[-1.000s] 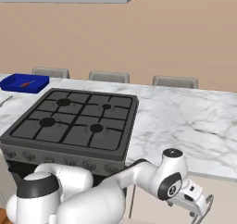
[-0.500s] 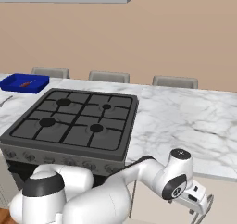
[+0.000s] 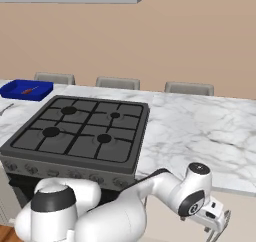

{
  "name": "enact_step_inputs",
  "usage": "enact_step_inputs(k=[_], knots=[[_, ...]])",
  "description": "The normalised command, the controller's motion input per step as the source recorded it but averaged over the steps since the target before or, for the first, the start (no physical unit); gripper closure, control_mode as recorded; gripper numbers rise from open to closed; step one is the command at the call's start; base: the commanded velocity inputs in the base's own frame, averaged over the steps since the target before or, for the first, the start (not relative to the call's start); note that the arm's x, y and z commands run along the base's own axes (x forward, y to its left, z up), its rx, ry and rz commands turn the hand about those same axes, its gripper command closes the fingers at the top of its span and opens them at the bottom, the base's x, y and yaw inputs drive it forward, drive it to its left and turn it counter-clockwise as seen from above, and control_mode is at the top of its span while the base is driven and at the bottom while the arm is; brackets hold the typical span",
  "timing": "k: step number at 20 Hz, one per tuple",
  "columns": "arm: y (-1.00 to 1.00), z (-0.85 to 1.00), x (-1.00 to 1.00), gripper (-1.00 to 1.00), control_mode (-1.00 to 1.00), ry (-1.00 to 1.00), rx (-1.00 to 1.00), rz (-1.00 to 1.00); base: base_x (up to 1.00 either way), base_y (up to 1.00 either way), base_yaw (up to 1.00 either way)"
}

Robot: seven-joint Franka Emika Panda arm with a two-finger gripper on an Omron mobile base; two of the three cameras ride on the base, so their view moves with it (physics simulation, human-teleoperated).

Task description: Take the tongs from the drawer on the right and place them on the dining counter next to the tray containing the hot dog.

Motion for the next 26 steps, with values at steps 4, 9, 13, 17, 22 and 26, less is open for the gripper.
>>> enact_step_inputs(k=[4,9,13,17,22,26], knots=[[0.0,-0.15,0.04,-1.0,-1.0,0.0,0.03,0.01,0.0,0.0,0.0],[-0.1,-0.1,0.07,-1.0,-1.0,0.0,0.03,0.0,0.0,0.0,0.0],[-0.25,-0.07,0.08,-1.0,-1.0,0.0,0.04,0.0,0.0,0.0,0.0],[-0.29,-0.09,0.12,-1.0,-1.0,0.0,0.03,0.0,0.0,0.0,0.0],[-0.26,-0.14,0.16,-1.0,-1.0,0.0,0.02,0.0,0.0,0.0,0.0],[-0.18,-0.27,0.19,-1.0,-1.0,0.0,0.0,0.0,0.0,0.0,0.0]])
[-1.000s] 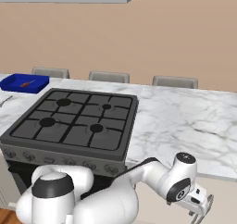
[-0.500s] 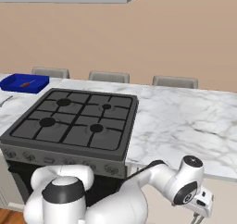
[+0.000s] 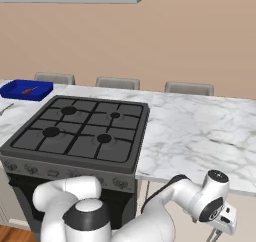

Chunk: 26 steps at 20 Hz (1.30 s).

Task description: Take the tongs from the drawer on the right and place them on the dining counter next to the tray containing the hot dog.

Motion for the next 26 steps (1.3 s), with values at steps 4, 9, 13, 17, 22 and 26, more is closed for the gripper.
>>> enact_step_inputs(k=[4,9,13,17,22,26], knots=[[-0.02,-0.44,0.14,-1.0,-1.0,0.0,0.0,0.0,0.0,0.0,0.0],[0.0,-0.36,0.03,-1.0,-1.0,0.0,0.0,0.0,0.0,0.0,0.0],[-0.19,-0.16,0.0,-1.0,-1.0,0.0,0.02,0.0,0.0,0.0,0.0],[-0.33,-0.09,0.0,-1.0,-1.0,0.0,0.04,0.0,0.0,0.0,0.0],[-0.19,-0.17,0.0,-1.0,-1.0,0.0,0.02,0.0,0.0,0.0,0.0],[-0.04,-0.22,0.0,-1.0,-1.0,0.0,0.0,0.0,0.0,0.0,0.0]])
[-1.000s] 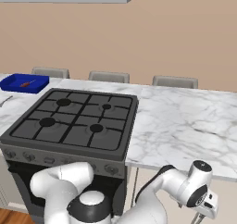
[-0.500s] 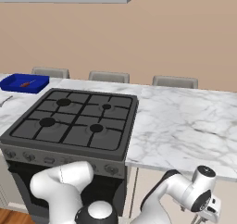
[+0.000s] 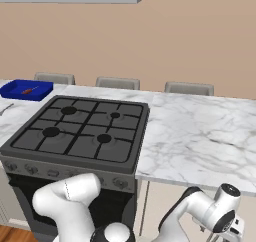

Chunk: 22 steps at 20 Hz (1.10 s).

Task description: Take the tongs from the drawer on the right and place them on the dining counter next to the tray containing the hot dog.

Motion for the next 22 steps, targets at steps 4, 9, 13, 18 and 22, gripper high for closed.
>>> enact_step_inputs(k=[4,9,13,18,22], knots=[[-0.01,-0.2,0.0,-1.0,-1.0,0.0,0.0,0.0,0.0,0.0,0.0],[0.0,-0.13,0.01,-1.0,-1.0,0.0,0.0,0.0,0.0,0.0,0.0],[0.0,-0.15,0.06,-1.0,-1.0,0.0,0.0,0.0,0.0,0.0,0.0],[0.0,-0.17,0.11,-1.0,-1.0,0.0,0.0,0.0,0.0,0.0,0.0],[0.0,-0.2,0.16,-1.0,-1.0,0.0,0.0,0.0,0.0,0.0,0.0]])
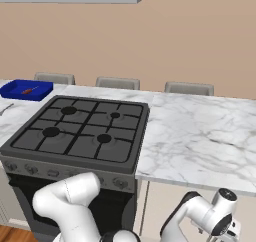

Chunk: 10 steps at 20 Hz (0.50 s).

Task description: Take the tongs from the drawer on the right and place them on the dining counter next to the tray containing the hot dog.

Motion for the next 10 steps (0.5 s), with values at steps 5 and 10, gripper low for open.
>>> enact_step_inputs(k=[5,10], knots=[[-0.01,-0.25,0.1,-1.0,-1.0,0.0,0.0,0.0,0.0,0.0,0.0],[-0.03,-0.31,0.03,-1.0,-1.0,0.0,0.0,0.0,0.0,0.0,0.0]])
